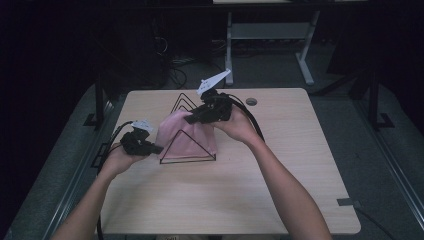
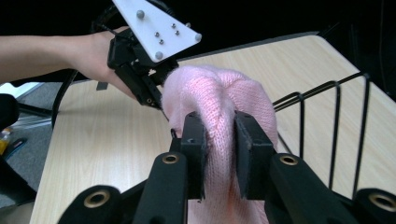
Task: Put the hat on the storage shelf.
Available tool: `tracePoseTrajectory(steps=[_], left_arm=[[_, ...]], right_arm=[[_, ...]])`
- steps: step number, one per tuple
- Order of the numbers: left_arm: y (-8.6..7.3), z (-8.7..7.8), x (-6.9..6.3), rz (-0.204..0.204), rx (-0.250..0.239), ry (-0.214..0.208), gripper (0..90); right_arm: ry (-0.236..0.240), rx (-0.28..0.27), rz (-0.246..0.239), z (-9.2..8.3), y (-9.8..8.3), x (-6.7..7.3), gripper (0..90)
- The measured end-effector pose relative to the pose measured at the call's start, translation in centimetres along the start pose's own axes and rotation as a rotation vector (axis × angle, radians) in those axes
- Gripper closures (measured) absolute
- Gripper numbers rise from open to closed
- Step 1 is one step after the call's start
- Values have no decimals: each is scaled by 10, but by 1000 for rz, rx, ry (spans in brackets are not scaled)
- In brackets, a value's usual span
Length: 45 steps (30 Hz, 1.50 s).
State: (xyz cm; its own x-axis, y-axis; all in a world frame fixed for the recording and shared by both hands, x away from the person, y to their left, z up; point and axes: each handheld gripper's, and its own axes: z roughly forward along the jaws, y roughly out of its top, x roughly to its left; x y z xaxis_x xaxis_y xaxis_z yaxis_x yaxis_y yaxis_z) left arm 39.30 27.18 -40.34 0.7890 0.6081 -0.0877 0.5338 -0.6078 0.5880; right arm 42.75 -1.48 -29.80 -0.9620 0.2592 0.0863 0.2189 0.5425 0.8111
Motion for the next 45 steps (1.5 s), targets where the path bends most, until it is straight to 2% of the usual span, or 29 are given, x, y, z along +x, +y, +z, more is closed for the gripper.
tracePoseTrajectory(steps=[4,9,10,16,22,25,30,32,34,42,45], left_arm=[[-1,2,1,15,29,8,828],[-5,4,3,-1,33,4,828],[-7,5,3,-13,27,4,827],[-9,8,3,-1,43,5,822],[-10,13,3,-12,45,1,822],[-11,14,4,1,61,-3,822],[-12,17,4,-10,58,-10,823],[-12,17,5,0,66,-7,822],[-12,19,4,-8,63,-9,823],[-12,18,5,2,75,-12,819],[-12,17,5,-15,62,-17,805]], right_arm=[[10,17,-11,3,-2,1,739],[18,32,-4,7,-3,3,735],[17,34,-16,8,-4,2,733],[28,38,-8,11,-7,2,719],[40,44,-1,14,-10,1,704],[44,51,2,15,-11,1,702],[50,53,5,16,-11,2,699],[52,54,8,17,-12,2,696],[52,55,4,17,-12,1,695],[60,57,4,16,-15,1,673],[57,57,9,15,-16,2,655]])
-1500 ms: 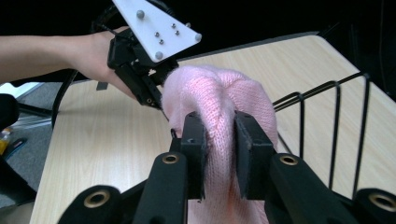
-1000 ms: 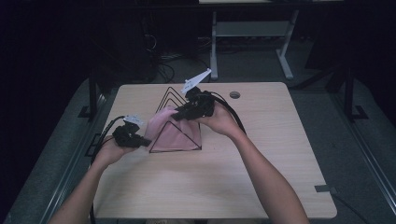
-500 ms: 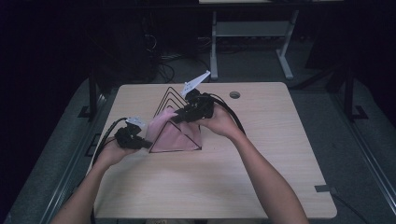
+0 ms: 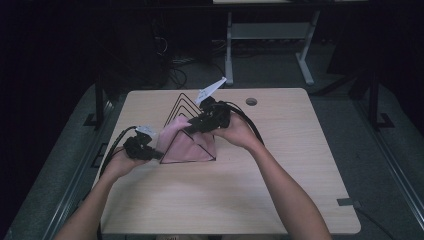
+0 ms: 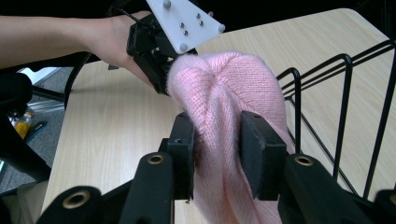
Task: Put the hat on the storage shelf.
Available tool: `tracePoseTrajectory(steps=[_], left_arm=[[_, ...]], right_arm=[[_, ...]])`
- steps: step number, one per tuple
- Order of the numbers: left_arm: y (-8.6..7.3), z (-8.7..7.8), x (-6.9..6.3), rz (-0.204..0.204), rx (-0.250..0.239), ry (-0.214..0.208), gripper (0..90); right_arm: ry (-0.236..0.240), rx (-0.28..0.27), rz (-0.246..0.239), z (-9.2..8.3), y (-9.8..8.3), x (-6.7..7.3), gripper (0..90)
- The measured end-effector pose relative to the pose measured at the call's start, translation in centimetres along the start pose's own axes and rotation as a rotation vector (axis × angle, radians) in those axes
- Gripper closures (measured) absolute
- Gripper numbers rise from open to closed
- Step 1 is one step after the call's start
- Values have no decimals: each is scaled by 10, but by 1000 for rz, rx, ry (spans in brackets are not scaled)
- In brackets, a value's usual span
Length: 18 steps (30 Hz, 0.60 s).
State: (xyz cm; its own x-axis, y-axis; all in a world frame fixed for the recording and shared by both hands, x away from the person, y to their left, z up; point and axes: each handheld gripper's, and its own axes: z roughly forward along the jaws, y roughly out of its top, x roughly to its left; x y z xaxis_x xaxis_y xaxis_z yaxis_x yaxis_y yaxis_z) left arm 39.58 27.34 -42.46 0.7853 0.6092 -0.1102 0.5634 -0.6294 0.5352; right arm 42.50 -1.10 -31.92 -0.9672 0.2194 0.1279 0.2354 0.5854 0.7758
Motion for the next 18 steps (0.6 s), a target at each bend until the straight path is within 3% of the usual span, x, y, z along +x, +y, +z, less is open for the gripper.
tracePoseTrajectory(steps=[8,18], left_arm=[[-1,-4,-1,-4,-3,1,727],[0,-9,-4,-3,-25,10,646]], right_arm=[[-4,0,10,-5,-2,-1,580],[-23,-49,19,-20,-11,0,505]])
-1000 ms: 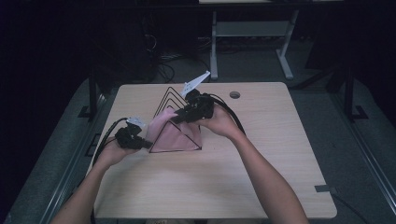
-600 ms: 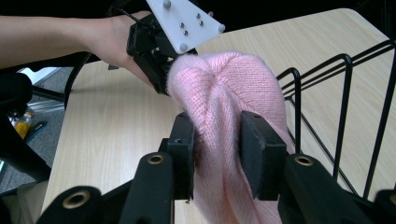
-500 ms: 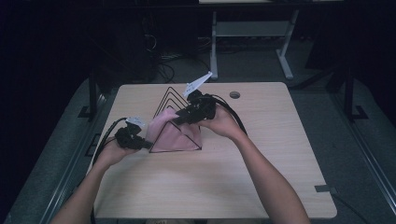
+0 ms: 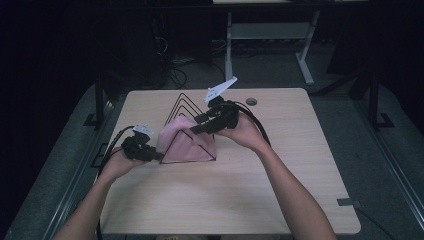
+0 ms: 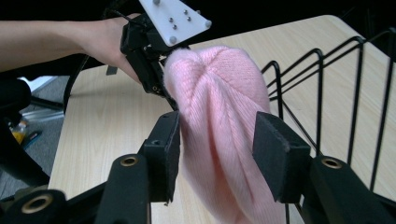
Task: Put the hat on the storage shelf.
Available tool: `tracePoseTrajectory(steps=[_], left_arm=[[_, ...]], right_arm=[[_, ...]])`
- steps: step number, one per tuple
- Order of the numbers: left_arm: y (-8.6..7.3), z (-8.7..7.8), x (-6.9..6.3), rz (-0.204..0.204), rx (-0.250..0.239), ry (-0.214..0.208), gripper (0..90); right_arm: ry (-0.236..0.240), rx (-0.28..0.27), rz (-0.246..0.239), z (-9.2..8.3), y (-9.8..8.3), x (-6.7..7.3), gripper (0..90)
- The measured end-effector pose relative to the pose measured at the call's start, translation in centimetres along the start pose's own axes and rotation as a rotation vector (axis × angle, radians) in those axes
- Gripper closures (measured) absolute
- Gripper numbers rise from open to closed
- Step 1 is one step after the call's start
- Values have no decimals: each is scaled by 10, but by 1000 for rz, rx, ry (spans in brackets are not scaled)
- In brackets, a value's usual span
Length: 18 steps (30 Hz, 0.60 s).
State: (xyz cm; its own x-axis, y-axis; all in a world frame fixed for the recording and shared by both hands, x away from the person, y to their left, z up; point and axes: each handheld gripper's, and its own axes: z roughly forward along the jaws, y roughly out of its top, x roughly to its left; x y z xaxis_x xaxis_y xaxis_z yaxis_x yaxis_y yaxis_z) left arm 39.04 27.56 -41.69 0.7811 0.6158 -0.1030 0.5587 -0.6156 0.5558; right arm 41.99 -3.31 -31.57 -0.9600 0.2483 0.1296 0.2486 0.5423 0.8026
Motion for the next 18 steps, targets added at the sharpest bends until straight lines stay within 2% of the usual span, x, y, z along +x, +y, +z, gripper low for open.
tracePoseTrajectory(steps=[2,3,4,8,13,18], left_arm=[[0,-1,-1,-9,-13,-1,633],[0,-2,-2,-10,-16,-1,628],[0,-3,-2,-6,-16,2,623],[-1,-6,-1,-8,-11,7,607],[-2,-11,-1,-1,-10,15,592],[-4,-15,-2,-13,-23,20,580]], right_arm=[[-12,-5,15,-5,-4,0,492],[-16,-5,6,-7,-5,-1,488],[-16,-7,22,-9,-6,-1,481],[-35,-18,18,-18,-11,-3,469],[-60,-30,39,-29,-20,-4,449],[-74,-36,89,-39,-31,-7,416]])
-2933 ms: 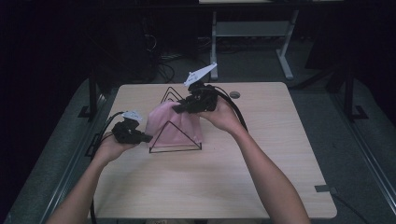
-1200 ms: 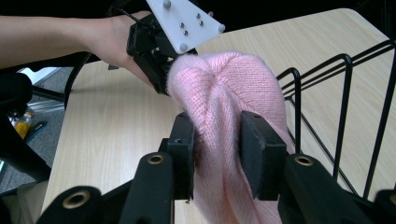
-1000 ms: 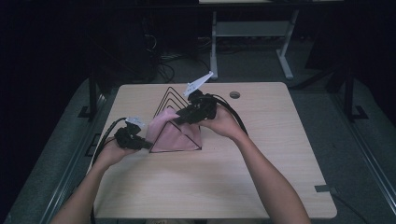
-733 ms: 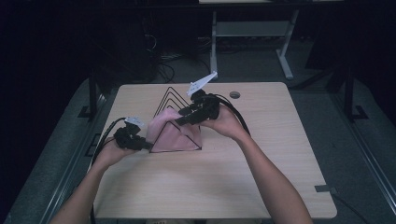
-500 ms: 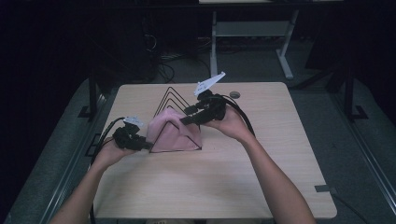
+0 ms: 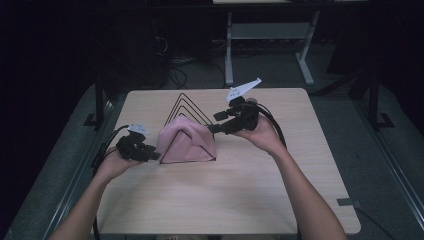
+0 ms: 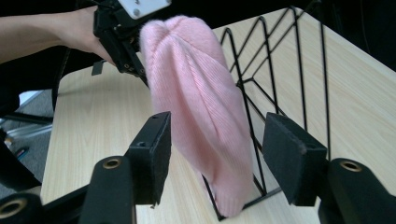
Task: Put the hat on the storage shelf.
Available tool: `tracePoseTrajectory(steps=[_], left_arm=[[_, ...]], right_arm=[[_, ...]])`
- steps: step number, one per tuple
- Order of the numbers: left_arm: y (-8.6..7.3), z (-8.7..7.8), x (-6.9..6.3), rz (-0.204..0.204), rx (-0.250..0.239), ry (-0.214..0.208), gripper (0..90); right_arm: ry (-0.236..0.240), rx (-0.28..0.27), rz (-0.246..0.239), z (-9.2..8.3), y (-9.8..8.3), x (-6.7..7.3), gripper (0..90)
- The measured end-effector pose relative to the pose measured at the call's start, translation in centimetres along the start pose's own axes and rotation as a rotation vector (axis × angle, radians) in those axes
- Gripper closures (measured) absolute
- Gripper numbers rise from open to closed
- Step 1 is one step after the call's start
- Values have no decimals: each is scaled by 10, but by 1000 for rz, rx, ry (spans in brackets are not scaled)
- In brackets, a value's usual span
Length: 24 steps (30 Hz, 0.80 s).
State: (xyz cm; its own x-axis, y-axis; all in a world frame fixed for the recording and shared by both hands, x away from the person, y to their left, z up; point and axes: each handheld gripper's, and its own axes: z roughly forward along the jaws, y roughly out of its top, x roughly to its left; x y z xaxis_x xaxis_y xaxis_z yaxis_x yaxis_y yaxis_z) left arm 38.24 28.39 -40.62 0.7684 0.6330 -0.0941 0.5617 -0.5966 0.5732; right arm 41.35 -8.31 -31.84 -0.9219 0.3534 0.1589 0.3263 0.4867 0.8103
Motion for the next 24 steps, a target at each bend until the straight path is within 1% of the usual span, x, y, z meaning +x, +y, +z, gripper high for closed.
tracePoseTrajectory(steps=[1,4,9,10,14,16,17,18,19,20,21,24], left_arm=[[-1,-1,-1,-6,-3,-2,577],[-1,-2,-2,-1,-4,2,565],[-2,-4,-4,-2,-6,5,540],[-2,-5,-5,-6,-10,4,533],[-3,-9,-8,-4,-20,3,510],[-5,-11,-9,-9,-30,0,498],[-6,-12,-10,-6,-23,1,494],[-7,-13,-9,-2,-27,2,490],[-9,-13,-10,-12,-31,3,483],[-10,-14,-11,-10,-30,4,475],[-12,-14,-12,-21,-41,4,469],[-15,-16,-14,-27,-42,6,450]], right_arm=[[-7,0,2,-3,-3,-1,408],[-25,-12,20,-11,-11,-4,392],[-55,-15,56,-26,-28,-9,374],[-60,-12,53,-28,-30,-10,370],[-87,-15,69,-40,-42,-10,352],[-102,-17,83,-46,-50,-11,341],[-110,-17,94,-51,-56,-12,337],[-117,-17,102,-53,-59,-12,331],[-123,-20,111,-56,-64,-13,327],[-128,-23,123,-60,-69,-13,322],[-135,-21,132,-63,-73,-13,317],[-154,-28,151,-73,-88,-13,311]])
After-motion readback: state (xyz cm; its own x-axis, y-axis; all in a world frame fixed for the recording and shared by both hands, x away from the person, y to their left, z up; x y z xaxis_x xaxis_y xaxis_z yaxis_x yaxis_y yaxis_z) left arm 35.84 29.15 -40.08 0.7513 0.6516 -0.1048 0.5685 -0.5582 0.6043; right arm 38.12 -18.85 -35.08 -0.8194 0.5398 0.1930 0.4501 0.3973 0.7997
